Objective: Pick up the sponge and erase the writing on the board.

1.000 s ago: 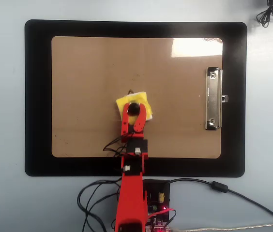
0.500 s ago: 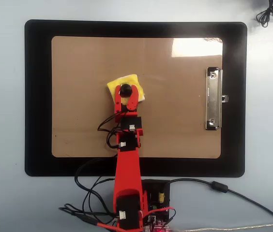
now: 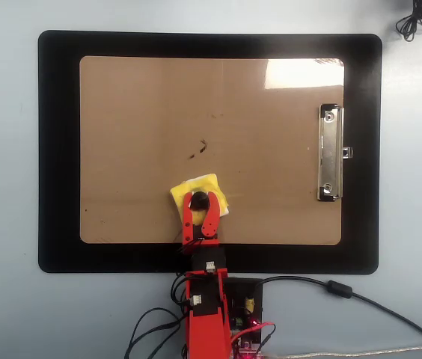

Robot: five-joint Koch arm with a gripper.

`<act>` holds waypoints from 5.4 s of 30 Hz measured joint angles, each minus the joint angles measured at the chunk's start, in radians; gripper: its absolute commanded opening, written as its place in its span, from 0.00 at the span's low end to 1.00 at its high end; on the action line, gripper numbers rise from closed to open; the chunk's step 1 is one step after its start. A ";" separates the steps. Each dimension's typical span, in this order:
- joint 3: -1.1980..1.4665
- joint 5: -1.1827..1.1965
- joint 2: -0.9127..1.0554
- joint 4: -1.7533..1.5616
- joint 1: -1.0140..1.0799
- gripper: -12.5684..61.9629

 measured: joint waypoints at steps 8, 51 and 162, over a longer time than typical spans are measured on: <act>-0.508 -0.008 -0.577 -0.034 0.028 0.06; -0.568 -0.250 -0.397 0.480 -0.179 0.06; -0.927 -0.124 0.077 1.428 -0.555 0.62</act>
